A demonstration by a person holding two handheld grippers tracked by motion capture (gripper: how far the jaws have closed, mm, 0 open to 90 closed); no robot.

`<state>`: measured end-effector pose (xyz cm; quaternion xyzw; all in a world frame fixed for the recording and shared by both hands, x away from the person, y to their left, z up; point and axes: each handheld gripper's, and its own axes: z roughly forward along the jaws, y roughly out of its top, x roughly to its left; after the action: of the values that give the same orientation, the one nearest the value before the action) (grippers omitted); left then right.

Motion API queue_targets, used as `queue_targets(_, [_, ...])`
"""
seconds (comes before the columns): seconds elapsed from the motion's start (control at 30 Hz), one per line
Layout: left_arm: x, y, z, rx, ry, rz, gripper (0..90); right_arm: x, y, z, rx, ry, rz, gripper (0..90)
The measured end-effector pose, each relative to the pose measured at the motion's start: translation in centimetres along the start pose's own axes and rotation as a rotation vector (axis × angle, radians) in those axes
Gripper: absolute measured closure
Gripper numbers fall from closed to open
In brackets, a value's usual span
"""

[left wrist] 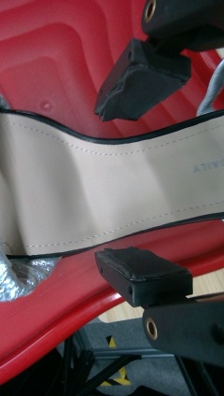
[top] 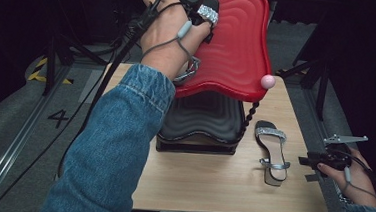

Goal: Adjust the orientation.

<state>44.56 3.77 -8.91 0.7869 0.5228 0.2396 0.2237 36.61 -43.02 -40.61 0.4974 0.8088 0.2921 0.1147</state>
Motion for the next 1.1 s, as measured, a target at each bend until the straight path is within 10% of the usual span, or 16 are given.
queue_targets(0.13, [-0.1, -0.2, -0.7, -0.021, -0.002, 0.017, 27.5, 0.1, 0.0, 0.0, 0.003, -0.001, 0.002, 51.0])
queue_targets(0.33, [-1.3, -0.3, -2.1, -0.024, -0.041, 0.088, 56.1, 0.2, 0.1, 0.2, 0.009, -0.001, -0.001, 51.4])
queue_targets(0.57, [-2.8, 0.2, 0.0, 0.014, -0.124, 0.147, 89.2, 0.1, 0.0, 0.0, 0.009, 0.001, -0.003, 51.8])
queue_targets(1.1, [-1.9, 1.1, 1.9, 0.017, -0.031, 0.096, 90.0, 0.0, 0.0, 0.0, 0.006, 0.0, -0.001, 52.0])
